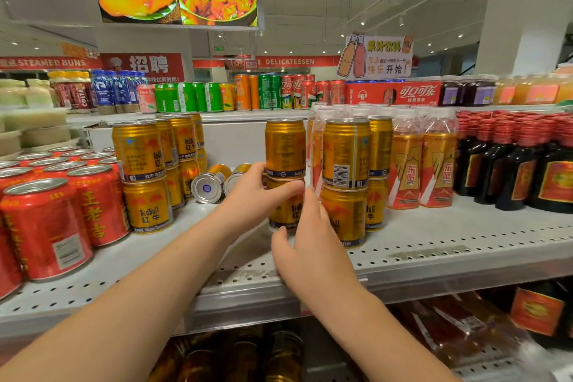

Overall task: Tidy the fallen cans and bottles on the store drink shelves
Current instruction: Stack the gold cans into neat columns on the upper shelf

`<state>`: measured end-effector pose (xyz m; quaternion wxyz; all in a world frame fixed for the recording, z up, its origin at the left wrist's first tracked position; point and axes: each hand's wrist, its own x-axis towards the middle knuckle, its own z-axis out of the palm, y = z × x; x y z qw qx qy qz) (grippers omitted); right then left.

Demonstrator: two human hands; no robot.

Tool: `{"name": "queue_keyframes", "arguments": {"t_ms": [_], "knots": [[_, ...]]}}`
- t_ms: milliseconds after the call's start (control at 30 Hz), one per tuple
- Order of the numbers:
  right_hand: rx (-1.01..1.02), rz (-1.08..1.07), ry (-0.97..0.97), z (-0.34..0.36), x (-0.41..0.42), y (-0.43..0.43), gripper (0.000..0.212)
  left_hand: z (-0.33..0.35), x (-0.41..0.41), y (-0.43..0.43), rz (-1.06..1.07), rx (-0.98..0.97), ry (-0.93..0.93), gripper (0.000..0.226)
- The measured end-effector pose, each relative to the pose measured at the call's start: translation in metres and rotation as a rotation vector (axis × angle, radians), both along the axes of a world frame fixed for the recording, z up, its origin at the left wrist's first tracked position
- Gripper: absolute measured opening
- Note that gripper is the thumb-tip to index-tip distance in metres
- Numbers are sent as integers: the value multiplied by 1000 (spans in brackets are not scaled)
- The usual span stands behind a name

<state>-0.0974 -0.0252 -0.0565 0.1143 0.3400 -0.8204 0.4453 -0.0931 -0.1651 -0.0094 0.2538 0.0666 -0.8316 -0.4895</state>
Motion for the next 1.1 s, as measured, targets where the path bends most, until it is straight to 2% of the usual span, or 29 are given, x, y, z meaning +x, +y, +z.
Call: {"name": "queue_keyframes", "arguments": {"t_ms": [100,200,267,367,433,500,567,633,767,833,967,1033,1100], "knots": [[-1,7,1,3,3,4,82,-1,-6,8,-7,17,8,49],[-17,8,114,-3,15,8,76,-2,-6,9,-28,48,-13,49],[-23,64,182,-7,26,8,67,-3,-3,5,-67,78,-50,52],[-73,166,163,-3,32,-6,63,1,6,-17,-64,63,-35,48],[-100,200,114,6,27,-22,64,8,13,-40,96,-70,37,41],[-78,216,93,17,20,-42,63,14,14,-61,320,-345,67,38],[-18,207,123,25,10,-66,63,16,9,-78,419,-566,25,41],[63,166,114,33,-1,-91,62,14,-1,-90,415,-688,-78,46],[221,35,160,47,-25,-135,62,-2,-15,-105,406,-975,-408,59],[241,-15,170,54,-37,-153,60,-9,-19,-105,425,-995,-458,62],[307,-84,235,65,-61,-176,40,-10,-21,-107,528,-947,-390,42],[351,-92,202,66,-70,-182,40,-11,-17,-109,537,-960,-390,46],[439,-82,144,65,-75,-182,45,-12,-11,-109,529,-1045,-458,60]]}}
